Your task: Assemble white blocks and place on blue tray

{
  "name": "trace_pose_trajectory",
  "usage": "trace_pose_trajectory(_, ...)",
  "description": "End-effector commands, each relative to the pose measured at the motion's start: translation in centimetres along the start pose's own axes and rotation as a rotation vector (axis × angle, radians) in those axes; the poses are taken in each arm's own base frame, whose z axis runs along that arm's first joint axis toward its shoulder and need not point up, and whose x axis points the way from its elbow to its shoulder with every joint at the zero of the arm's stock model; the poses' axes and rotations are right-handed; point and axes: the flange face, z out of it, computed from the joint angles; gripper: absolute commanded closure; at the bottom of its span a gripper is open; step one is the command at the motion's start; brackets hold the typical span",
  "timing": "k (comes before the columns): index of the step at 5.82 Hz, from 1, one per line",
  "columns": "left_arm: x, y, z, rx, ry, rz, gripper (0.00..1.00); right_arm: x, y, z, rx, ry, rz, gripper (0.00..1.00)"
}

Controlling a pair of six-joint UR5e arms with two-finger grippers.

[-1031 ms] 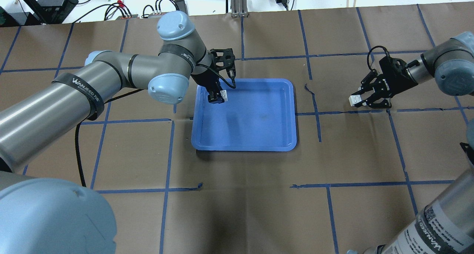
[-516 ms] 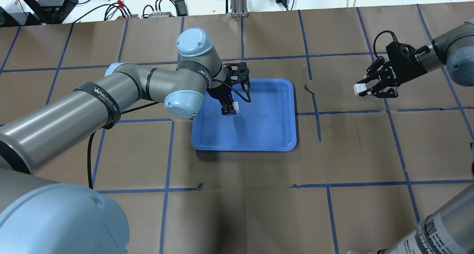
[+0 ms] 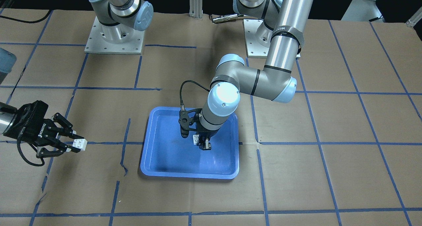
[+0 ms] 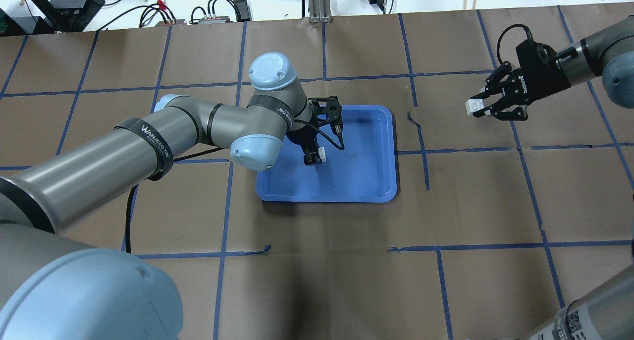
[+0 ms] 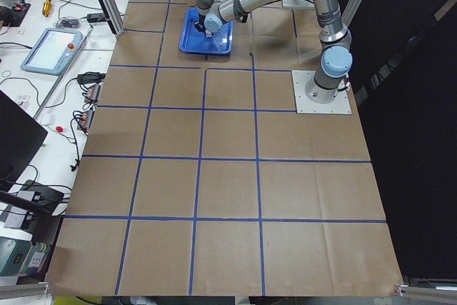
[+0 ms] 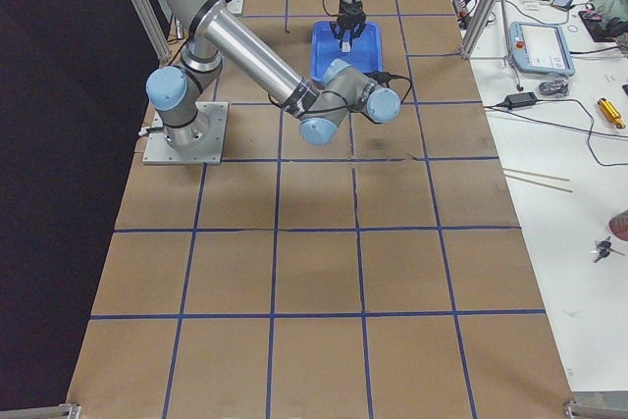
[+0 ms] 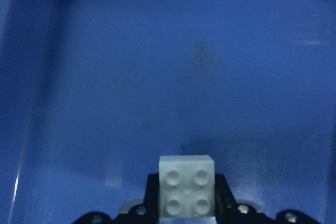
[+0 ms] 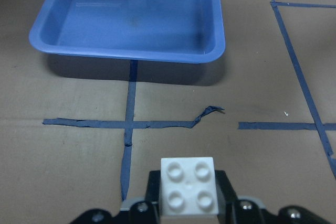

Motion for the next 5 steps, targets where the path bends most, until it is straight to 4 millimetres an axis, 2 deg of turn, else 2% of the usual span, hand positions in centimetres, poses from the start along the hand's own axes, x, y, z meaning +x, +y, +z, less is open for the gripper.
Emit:
trace_pose_trajectory(1,0.2,0.1,0.4,-0.003,0.005,0.004,0.46,-0.3,-0.2,0.3,0.007,-0.005,0.004,0.78)
trace_pose_trajectory(2,0.2,0.1,0.0,-0.004,0.005,0.005,0.08,-0.3,-0.1,0.4,0.008,-0.006,0.007,0.78)
trace_pose_trajectory(3,0.2,0.0,-1.0,-0.009,-0.012,0.012,0.01,-0.3,-0.2,0.4,0.009,-0.006,0.005,0.78)
trace_pose_trajectory(4,0.1,0.8,-3.4,-0.113,-0.017,-0.003,0.01,-0.2,-0.7,0.9,0.01,-0.013,-0.001,0.78)
trace_pose_trajectory(5,0.5,1.8,-7.6,-0.136,-0.015,-0.029,0.01,-0.2,-1.2,1.3,0.011,-0.02,0.0,0.78)
